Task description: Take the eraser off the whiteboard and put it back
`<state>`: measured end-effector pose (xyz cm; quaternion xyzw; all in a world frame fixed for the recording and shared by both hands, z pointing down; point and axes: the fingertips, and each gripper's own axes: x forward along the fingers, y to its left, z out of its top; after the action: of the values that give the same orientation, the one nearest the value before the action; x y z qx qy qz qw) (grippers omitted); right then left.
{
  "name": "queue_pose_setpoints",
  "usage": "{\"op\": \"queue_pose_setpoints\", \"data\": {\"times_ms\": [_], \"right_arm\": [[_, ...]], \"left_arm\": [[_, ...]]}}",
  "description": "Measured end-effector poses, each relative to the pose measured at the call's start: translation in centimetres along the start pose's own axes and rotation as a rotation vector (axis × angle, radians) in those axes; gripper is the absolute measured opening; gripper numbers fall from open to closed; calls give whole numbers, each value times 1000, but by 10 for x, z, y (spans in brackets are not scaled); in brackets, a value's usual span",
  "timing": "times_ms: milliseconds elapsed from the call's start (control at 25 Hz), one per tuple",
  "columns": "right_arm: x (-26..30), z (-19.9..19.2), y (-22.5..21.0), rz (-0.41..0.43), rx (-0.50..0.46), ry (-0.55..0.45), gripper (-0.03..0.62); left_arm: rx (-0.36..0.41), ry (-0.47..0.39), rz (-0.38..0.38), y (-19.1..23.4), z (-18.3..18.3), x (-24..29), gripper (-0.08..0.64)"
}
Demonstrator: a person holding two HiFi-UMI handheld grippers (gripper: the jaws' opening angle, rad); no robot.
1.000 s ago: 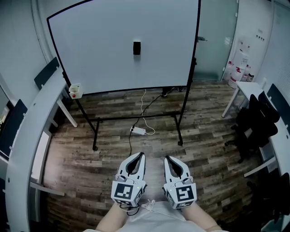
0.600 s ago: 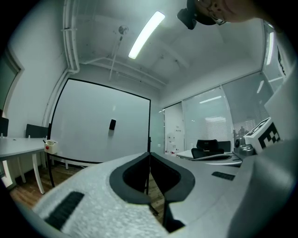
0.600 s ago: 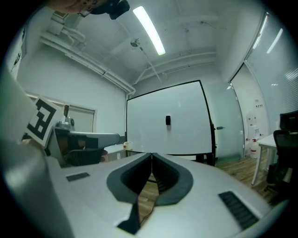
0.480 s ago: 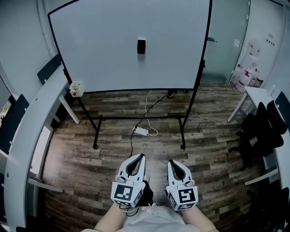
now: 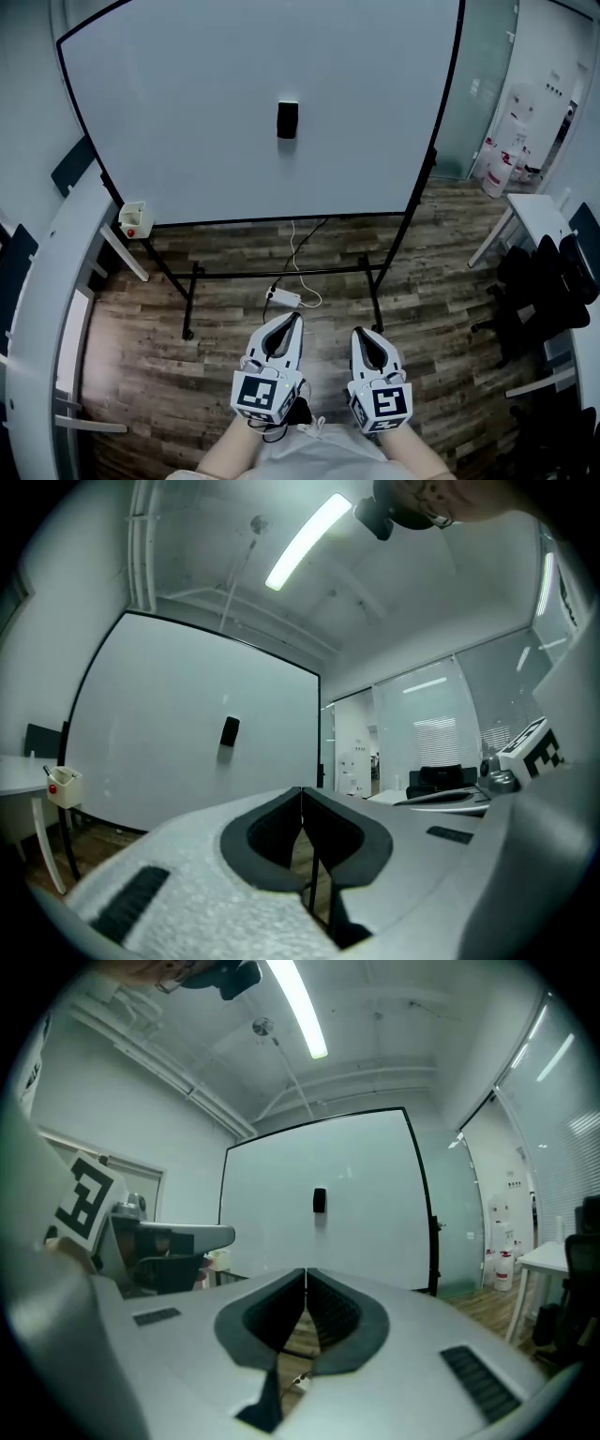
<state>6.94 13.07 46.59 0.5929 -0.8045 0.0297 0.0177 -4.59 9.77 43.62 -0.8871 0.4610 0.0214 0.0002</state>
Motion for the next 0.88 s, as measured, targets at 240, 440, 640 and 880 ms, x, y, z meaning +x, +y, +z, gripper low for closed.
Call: {"op": "queue_pose_setpoints", "data": {"times_ms": [240,440,640,880], "right_arm": [[104,23,-24,-50,-21,-15,26],[166,30,-34,-51,-18,-16,27],[212,29,-42,-18,-19,-1,28],[267,37,-63,44,-10,-24,27]], "left_arm": [[-6,-34,-23,78,18,82,17],[6,-46,-26,119,24,126,17],[23,-34,-17,143,20,160,17],[54,-69,33,166,31,207,17]]}}
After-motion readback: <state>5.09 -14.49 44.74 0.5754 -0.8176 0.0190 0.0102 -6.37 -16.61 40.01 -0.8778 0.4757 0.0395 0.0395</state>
